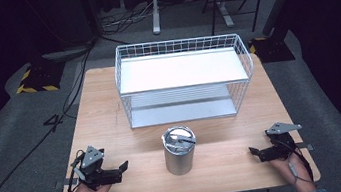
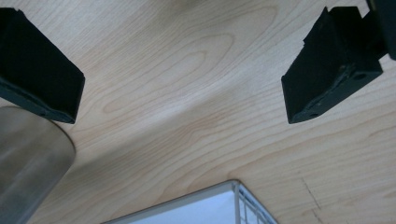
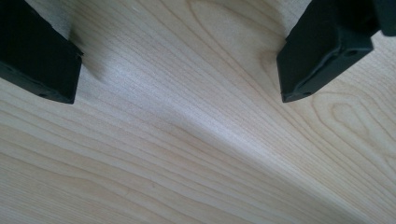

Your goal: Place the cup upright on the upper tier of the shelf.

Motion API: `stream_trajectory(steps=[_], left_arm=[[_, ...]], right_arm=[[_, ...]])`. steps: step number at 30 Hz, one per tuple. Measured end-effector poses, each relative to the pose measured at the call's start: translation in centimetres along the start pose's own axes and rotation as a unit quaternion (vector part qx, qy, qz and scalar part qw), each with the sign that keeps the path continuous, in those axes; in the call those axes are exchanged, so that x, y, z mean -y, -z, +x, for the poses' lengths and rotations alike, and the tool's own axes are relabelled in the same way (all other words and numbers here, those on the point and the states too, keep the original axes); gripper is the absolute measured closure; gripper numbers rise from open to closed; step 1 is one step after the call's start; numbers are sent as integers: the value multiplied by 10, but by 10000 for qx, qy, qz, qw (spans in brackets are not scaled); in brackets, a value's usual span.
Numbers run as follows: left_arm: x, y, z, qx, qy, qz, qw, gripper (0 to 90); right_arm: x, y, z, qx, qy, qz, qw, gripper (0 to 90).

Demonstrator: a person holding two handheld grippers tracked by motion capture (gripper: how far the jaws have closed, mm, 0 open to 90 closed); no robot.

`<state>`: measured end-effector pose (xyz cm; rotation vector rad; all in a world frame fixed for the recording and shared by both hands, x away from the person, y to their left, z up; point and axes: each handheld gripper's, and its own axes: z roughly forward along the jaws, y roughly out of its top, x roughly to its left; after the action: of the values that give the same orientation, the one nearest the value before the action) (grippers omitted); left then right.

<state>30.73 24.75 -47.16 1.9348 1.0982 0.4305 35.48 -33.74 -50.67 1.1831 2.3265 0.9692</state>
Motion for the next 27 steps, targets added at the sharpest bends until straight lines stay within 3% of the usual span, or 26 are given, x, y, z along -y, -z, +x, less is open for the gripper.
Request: stream_trajectory(steps=[7,16,25,27], left_arm=[[-7,6,-10,43,-76,-230,9997,0],[-17,10,-23,264,-131,-435,9986,0],[-33,9,-42,493,-415,-598,9961,0],[-37,9,-48,632,-414,-651,9950,0]], right_arm=[[0,0,0,1,1,-1,10000,2],[0,0,0,2,-2,-2,10000,3],[0,0,0,4,-5,-3,10000,3],[0,0,0,3,-5,-3,10000,3]])
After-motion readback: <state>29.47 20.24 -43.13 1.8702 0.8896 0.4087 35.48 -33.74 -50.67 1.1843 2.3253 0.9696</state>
